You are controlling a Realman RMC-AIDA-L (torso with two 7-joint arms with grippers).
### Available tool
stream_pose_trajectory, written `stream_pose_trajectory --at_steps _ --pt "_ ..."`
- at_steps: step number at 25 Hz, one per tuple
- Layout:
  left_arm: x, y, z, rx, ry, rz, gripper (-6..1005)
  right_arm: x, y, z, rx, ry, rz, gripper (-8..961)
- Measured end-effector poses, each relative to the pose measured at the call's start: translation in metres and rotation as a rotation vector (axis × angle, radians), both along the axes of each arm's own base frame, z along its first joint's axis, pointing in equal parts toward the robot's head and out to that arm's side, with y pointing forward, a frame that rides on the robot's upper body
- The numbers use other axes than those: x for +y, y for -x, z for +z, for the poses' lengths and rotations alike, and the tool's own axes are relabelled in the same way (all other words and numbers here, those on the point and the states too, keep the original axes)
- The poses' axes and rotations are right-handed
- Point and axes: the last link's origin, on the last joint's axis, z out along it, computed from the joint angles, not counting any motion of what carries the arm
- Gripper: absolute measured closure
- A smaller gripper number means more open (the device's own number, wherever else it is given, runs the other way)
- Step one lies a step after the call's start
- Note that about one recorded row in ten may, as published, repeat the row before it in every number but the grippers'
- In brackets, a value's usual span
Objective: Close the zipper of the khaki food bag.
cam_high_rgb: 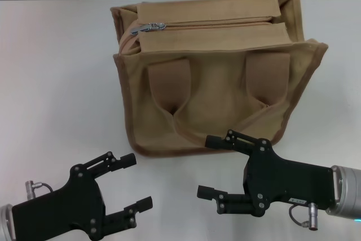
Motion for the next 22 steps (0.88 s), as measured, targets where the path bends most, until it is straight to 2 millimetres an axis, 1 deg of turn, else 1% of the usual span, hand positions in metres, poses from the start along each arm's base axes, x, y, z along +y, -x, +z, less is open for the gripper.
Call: stream_pose_trajectory --at_steps 4,8,16,19,22 --pt "-0.003 0.001 0.0 0.003 0.007 -0.002 229 0.0 -0.002 0.001 -0.006 0.005 -0.012 115" --pt "-0.004 0.002 0.004 0.004 0.008 -0.013 230 0.001 -0.01 0.01 -0.014 0.006 -0.043 115" --pt "-0.005 0.005 0.007 0.038 0.037 -0.033 231 0.001 -0.015 0.023 -0.011 -0.008 -0.049 115" --pt "-0.005 0.006 0.009 0.038 0.028 -0.023 231 0.002 -0.015 0.024 -0.011 -0.01 -0.047 115" --pt "-0.001 0.007 0.013 0.013 -0.034 0.012 231 0.003 -0.013 0.021 -0.013 -0.006 -0.043 115"
